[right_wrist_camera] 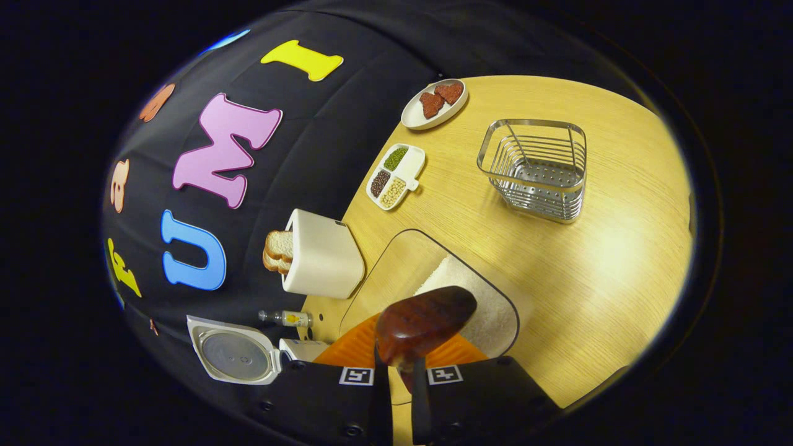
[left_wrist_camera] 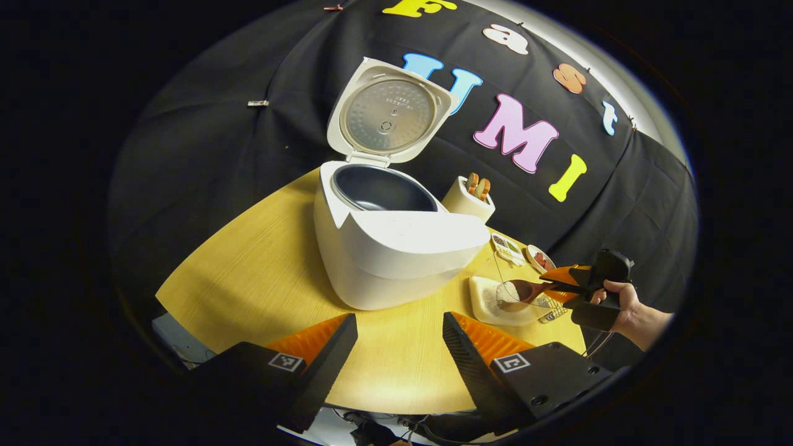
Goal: Close the left gripper, press the button to open the rice cooker; take a wooden spoon from the chopstick holder with the right hand, scoop a spoonful of rice and pour it into the rice cooker, then put the wooden spoon back into the chopstick holder.
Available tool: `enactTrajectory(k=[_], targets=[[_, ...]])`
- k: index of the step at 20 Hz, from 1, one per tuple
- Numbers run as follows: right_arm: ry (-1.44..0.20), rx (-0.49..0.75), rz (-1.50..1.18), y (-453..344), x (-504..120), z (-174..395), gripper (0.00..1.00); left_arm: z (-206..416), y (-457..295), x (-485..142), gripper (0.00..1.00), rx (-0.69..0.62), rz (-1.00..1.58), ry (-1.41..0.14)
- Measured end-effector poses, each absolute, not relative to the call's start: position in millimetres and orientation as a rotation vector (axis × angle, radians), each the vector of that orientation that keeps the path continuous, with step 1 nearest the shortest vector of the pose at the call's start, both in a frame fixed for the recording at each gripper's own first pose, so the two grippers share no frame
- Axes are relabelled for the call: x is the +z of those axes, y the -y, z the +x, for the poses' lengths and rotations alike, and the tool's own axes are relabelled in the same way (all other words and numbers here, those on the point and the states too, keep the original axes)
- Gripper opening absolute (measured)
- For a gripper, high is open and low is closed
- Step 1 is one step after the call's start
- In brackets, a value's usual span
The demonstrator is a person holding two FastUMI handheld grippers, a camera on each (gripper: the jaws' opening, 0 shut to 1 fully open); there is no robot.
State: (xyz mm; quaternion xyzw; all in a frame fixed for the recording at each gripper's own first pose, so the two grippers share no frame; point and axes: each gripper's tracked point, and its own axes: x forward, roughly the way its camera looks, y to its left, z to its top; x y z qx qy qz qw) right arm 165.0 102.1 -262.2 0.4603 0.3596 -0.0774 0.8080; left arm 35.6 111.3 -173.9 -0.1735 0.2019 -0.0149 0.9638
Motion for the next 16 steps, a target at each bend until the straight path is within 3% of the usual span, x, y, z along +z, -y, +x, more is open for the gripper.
enactTrajectory(k=[9,16], targets=[[-0.745,-0.204,1.106,-70,-233,163,0.17,27,-87,-170,0.96,-0.049,-0.328,-0.395],[-0.738,-0.105,1.25,-105,-191,174,0.16,13,-85,-167,0.96,-0.05,-0.289,-0.381]])
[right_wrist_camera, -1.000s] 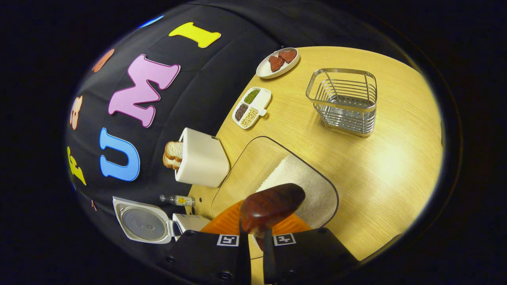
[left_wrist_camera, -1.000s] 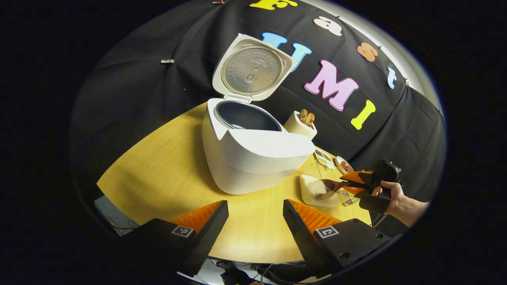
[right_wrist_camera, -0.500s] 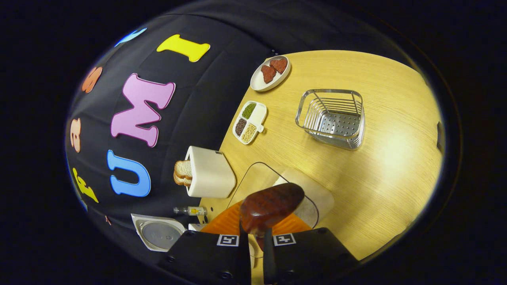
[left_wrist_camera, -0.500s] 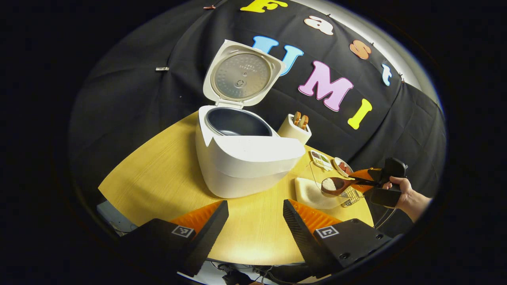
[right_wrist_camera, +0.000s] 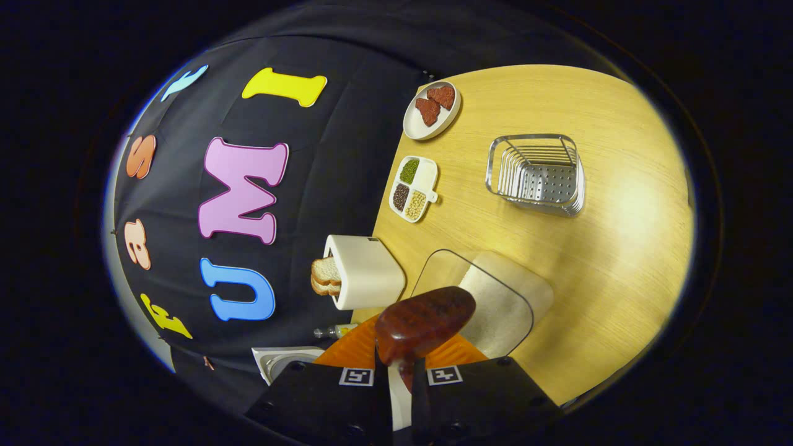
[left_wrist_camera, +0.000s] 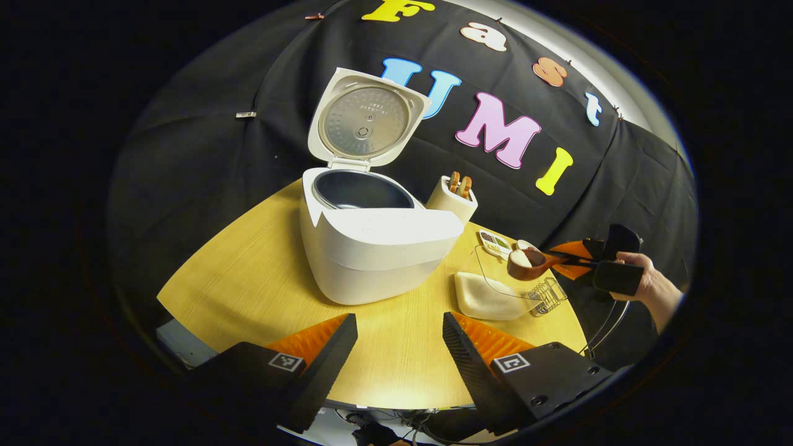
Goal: Close the left gripper, press the button to open the rice cooker; take a wooden spoon from the chopstick holder with the right hand, scoop a spoonful of rice and pour it into the rice cooker, then put the wooden spoon back into the chopstick holder.
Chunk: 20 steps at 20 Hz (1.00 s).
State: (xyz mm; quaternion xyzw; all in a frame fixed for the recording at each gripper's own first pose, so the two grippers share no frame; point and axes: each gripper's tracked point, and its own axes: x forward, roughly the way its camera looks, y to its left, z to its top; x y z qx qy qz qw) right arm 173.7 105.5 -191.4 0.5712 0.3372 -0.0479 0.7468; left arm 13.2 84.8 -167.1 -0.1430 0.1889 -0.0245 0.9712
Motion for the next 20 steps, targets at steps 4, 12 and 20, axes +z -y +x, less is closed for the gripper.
enactTrajectory(k=[4,12,20], targets=[[-0.758,-0.017,1.29,-145,-170,178,0.17,2,-86,-165,0.96,-0.032,-0.281,-0.369],[-0.817,0.127,1.316,-227,-142,185,0.17,-15,-100,-164,0.96,0.012,-0.268,-0.346],[-0.853,0.223,1.316,-304,-125,202,0.16,-9,-114,-161,0.96,0.041,-0.292,-0.335]])
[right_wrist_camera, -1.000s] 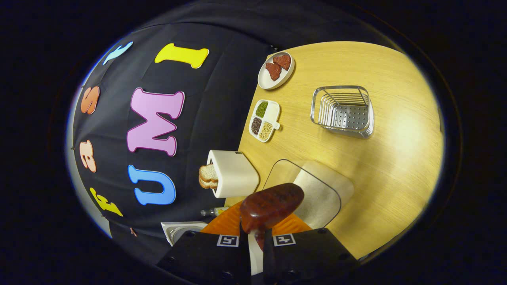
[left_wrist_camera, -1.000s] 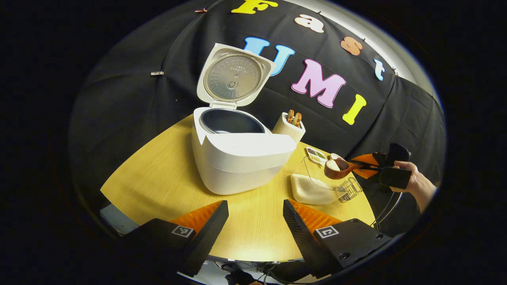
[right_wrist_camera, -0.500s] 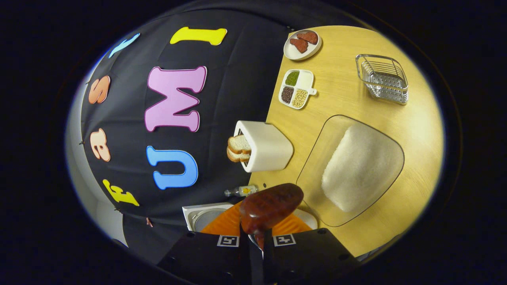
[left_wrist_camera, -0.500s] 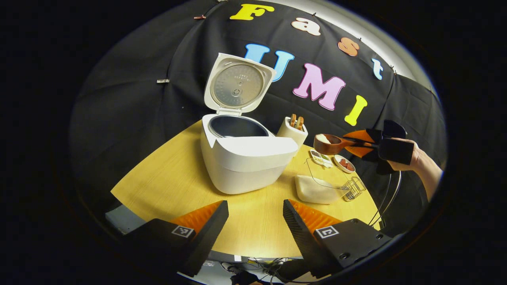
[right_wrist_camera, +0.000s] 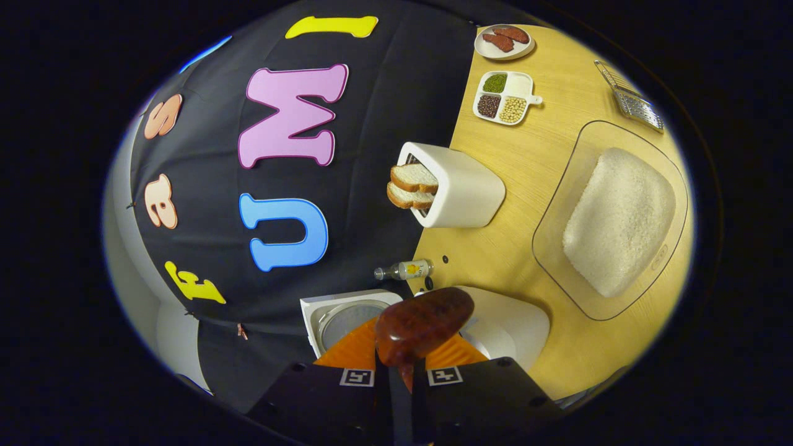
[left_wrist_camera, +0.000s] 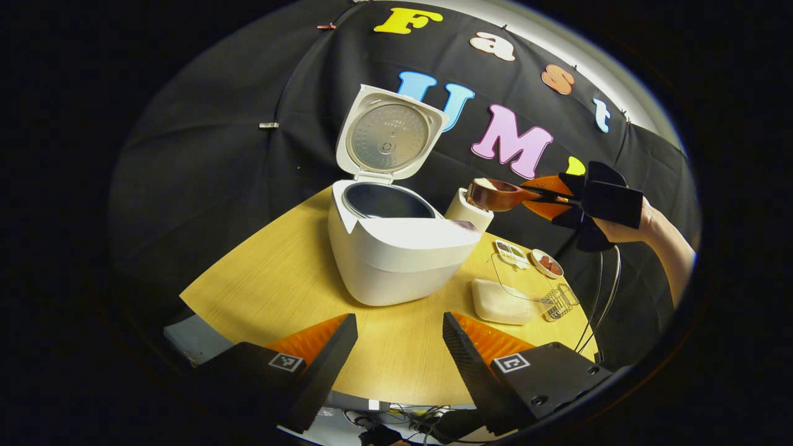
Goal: Close the left gripper, press the button to open the rice cooker; take a wooden spoon from the chopstick holder with the right hand, scoop a spoonful of rice and pour it into the rice cooker, then put the wooden spoon back into the chopstick holder.
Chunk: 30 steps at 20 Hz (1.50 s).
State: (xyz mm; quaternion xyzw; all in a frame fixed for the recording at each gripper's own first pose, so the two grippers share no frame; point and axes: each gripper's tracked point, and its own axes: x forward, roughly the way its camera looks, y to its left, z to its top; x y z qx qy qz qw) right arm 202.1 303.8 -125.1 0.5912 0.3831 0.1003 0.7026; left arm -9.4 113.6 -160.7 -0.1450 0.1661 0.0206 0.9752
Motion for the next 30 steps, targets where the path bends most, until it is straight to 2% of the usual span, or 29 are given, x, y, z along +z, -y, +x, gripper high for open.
enactTrajectory(k=[8,22,30], targets=[[-0.901,0.311,1.222,-388,-137,216,0.16,11,-145,-154,0.96,0.052,-0.287,-0.34],[-0.596,0.504,0.421,-472,-153,238,0.16,15,-197,-146,0.96,0.099,-0.254,-0.326],[-0.451,0.663,0.123,-492,-162,224,0.16,21,-194,-149,0.98,0.112,-0.257,-0.327]])
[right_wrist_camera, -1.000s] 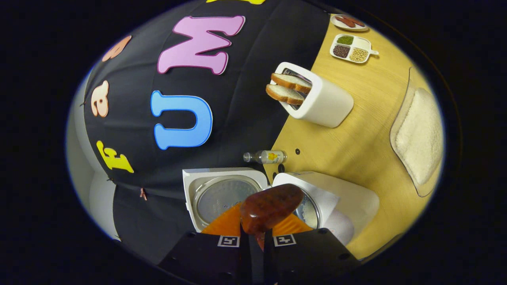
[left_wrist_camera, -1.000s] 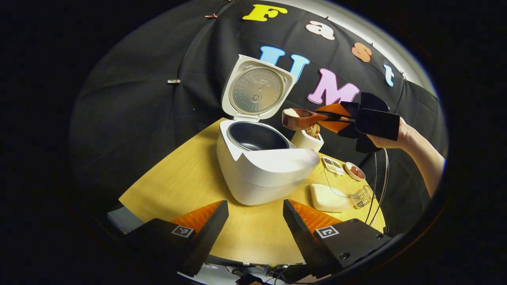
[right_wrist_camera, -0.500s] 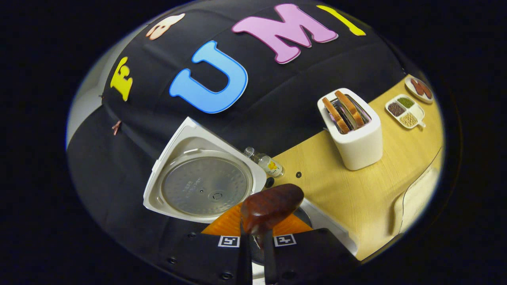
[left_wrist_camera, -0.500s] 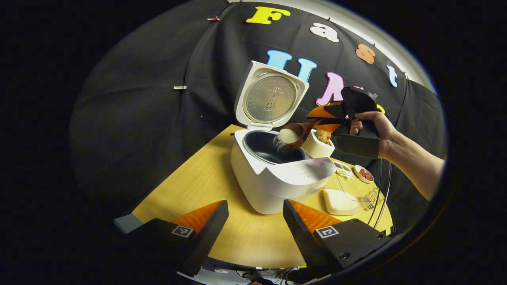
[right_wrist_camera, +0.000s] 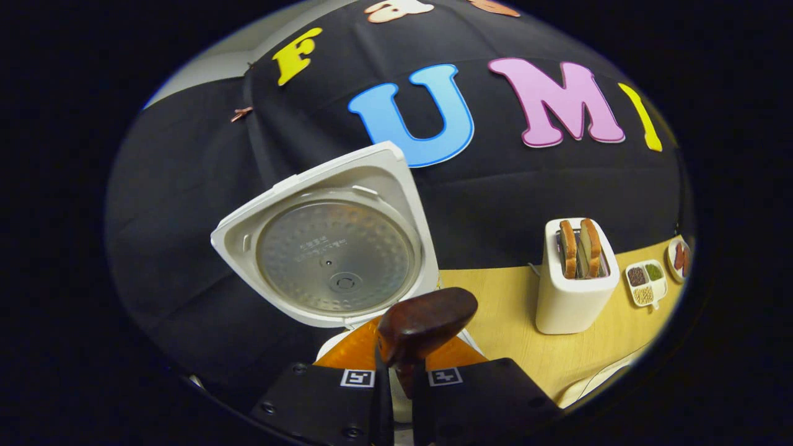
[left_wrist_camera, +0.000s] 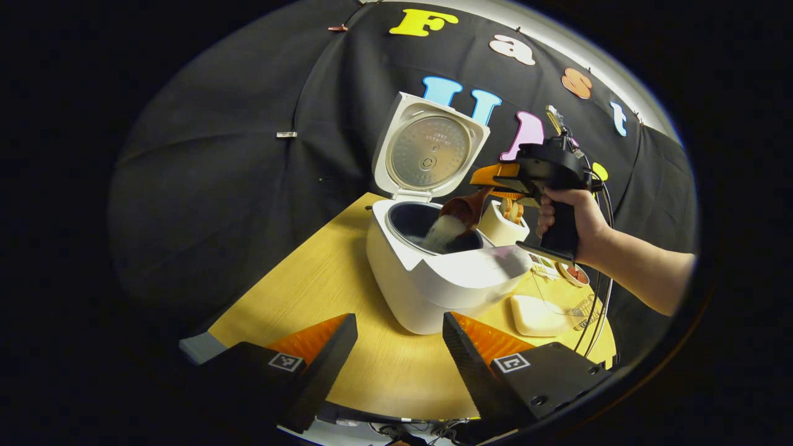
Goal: Close the left gripper, press the button to open the rice cooker; take a wooden spoon from the chopstick holder with the right hand, scoop a spoonful of rice and pour it into the rice cooker, then put the wooden spoon back into the chopstick holder.
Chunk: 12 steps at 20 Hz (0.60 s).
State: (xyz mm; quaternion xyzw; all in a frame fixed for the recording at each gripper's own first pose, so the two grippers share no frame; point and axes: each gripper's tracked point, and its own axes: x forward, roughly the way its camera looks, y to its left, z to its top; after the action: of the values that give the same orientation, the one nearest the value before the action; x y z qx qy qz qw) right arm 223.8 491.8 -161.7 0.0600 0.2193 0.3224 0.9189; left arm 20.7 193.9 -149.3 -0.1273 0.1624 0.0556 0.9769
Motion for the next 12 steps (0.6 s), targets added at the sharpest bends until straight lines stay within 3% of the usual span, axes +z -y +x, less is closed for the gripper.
enactTrajectory(k=[10,11,12], targets=[[-0.335,0.874,-0.17,-501,-164,184,0.16,27,-178,-150,0.96,0.09,-0.25,-0.328],[-0.335,0.894,-0.187,-501,-166,179,0.12,27,-177,-150,0.96,0.089,-0.251,-0.327],[-0.334,0.913,-0.194,-501,-167,176,0.16,26,-176,-149,0.96,0.088,-0.251,-0.325]])
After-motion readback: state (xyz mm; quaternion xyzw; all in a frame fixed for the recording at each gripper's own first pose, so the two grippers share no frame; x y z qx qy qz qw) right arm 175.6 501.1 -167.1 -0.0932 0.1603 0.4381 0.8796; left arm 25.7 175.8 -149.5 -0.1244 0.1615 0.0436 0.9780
